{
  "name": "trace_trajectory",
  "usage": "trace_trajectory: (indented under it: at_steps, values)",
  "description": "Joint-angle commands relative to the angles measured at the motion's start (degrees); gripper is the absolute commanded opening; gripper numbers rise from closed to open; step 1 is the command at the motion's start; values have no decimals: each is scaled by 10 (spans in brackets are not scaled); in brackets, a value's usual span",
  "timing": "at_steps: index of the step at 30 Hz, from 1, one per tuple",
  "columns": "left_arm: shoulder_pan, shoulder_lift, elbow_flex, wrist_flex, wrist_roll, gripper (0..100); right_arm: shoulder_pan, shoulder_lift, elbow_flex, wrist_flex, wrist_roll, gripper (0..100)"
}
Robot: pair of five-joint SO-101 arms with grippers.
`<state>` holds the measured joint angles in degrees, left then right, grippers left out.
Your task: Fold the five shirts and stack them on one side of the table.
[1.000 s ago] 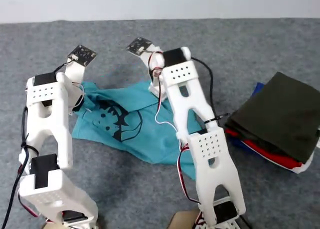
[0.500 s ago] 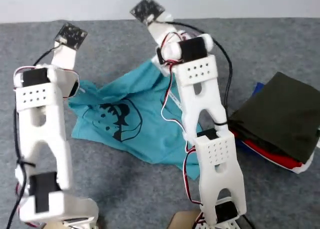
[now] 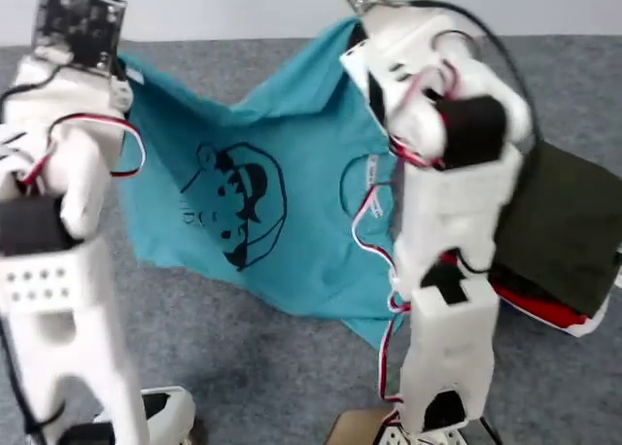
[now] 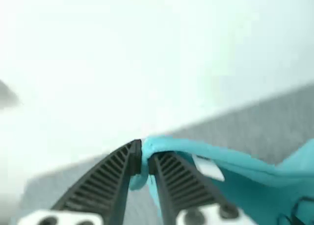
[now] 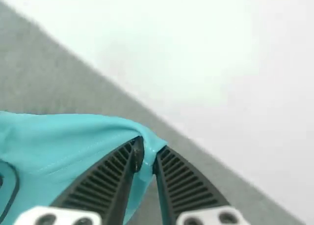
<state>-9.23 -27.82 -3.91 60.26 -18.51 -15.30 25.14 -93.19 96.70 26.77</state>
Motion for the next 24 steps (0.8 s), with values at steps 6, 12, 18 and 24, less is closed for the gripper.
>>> trace_trajectory:
  at_steps: [6,12,18,24]
  values:
    - [8,-113,-87,-18,6,6,52,-176,-28,-9,35,10]
    - [8,-154,-148,32,4,6,65,-264,-27,-2,69,10]
    - [8,-155,-236,155,4,6,71,-316,-27,62,72,10]
    - [8,-158,-304,238,4,6,72,-369,-6,61,73,10]
